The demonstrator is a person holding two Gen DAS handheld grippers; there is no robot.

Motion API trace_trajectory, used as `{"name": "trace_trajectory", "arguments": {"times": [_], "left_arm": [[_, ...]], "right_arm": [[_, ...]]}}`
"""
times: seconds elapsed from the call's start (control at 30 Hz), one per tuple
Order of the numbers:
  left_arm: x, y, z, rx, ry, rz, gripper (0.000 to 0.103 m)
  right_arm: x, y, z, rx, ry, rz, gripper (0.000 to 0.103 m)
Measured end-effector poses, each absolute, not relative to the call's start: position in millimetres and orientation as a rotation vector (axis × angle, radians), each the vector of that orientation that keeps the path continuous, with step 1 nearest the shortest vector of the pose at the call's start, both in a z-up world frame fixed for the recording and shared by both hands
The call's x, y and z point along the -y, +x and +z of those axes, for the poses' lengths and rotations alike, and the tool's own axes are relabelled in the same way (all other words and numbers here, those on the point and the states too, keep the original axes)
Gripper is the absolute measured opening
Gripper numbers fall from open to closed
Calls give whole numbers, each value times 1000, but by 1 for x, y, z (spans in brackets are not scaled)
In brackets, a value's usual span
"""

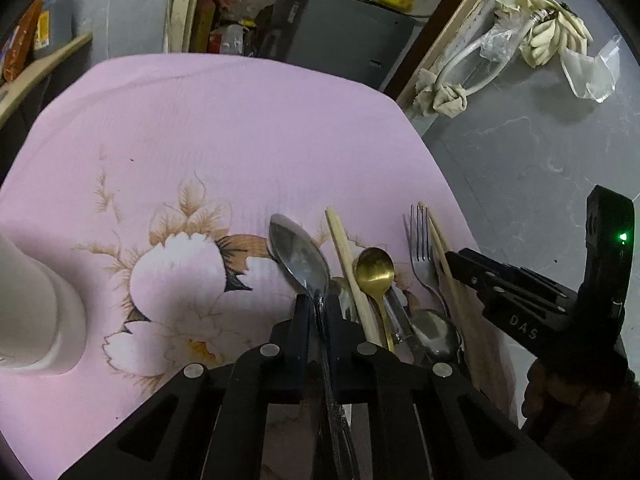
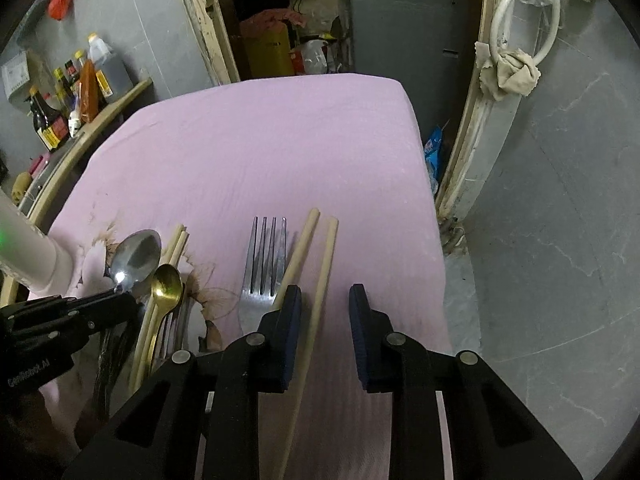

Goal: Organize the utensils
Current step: 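Grasp a silver spoon with the left tool while the right tool grasps a wooden chopstick, then carry the spoon into the white basket with the left tool while the right tool drops the chopstick in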

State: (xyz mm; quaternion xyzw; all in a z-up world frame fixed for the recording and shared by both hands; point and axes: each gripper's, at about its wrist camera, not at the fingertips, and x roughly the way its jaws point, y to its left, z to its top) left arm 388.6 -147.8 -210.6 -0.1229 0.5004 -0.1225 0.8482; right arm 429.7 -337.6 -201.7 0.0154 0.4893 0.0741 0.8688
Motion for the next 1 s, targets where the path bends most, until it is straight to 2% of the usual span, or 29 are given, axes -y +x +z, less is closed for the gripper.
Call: {"name": "trace_trajectory", "arguments": {"times": [0.33,0.37,0.4,0.53,1.0], "left_arm": [[152,411,-211,-1139,-275,-286,8],[151,413,-212,-1151,-280,-285,8],[152,415,-212,-1161,-286,-281,8],[151,411,-211,-1175,-289,-259,3],[114,348,-128,-911,-377,-263,3]], "right_arm": [[326,447,-195,-1104,-5,107,22],[327,449,-194,-1116,2,105,16],[328,450,-193,-1122,12,107,5],[342,449,-189,-1133,158,128,4],[364,352,-103,-761,398,181,4]]}}
